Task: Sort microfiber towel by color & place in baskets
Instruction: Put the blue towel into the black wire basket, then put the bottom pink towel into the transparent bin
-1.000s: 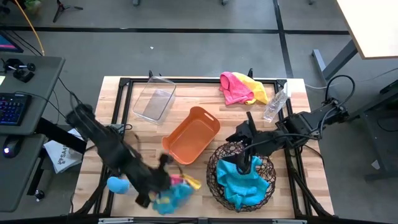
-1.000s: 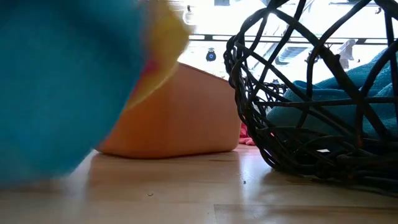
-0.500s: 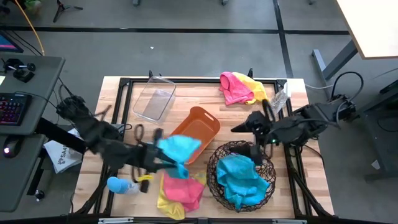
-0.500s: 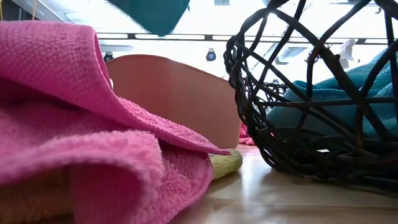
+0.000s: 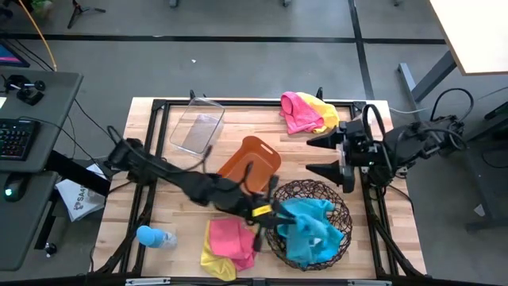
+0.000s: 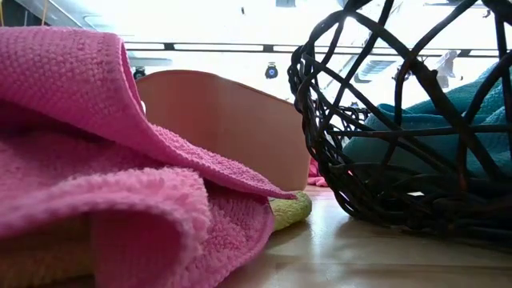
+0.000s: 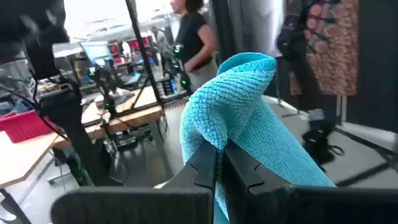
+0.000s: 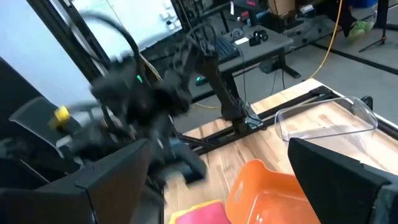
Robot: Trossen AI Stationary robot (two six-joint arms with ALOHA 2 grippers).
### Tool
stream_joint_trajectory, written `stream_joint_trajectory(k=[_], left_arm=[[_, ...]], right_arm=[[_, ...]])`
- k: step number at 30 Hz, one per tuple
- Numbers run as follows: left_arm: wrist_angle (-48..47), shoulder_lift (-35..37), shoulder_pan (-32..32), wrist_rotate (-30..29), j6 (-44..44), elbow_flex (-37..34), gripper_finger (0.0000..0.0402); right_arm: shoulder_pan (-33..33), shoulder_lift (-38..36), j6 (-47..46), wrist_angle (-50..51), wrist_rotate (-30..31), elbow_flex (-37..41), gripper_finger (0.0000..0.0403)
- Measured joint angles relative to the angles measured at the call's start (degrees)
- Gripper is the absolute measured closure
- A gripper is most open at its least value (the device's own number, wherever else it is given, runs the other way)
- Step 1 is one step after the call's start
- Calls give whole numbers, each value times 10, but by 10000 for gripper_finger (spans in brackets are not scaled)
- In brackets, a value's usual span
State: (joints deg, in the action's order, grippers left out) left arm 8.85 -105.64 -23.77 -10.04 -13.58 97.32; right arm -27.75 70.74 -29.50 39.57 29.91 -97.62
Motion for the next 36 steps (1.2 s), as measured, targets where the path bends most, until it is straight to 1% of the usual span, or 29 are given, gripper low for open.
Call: stream_joint_trajectory(k=[2,5,6,8,10,12,16,20,23,27,31,33,36], left_arm=[[16,-25,11,0,0,0,401],[8,-65,23,1,4,0,399],[5,-75,26,1,25,-1,397],[-3,-93,36,3,94,-1,387],[-21,-99,44,26,146,-1,368],[-31,-100,50,42,179,-1,341],[-75,-83,52,49,195,1,273],[-188,-62,48,55,204,30,208],[-303,-58,36,68,200,62,175],[-471,-49,2,86,194,103,155],[-618,-46,-57,90,204,105,152],[-637,-52,-90,90,210,88,152],[-612,-52,-138,81,210,36,152]], right_arm=[[0,-4,1,0,0,0,25],[0,-5,13,0,-1,0,25],[0,-5,14,0,-2,0,25],[0,-5,15,1,-2,0,25],[0,-5,17,3,-4,0,25],[0,-5,28,4,-14,0,25],[0,-6,41,5,-17,0,25],[0,-13,43,5,-20,0,25],[0,-19,45,5,-20,0,25],[0,-23,45,6,-20,0,25],[0,-23,41,23,-21,0,25],[0,-22,40,31,-21,0,25],[0,-22,35,35,-21,0,25]])
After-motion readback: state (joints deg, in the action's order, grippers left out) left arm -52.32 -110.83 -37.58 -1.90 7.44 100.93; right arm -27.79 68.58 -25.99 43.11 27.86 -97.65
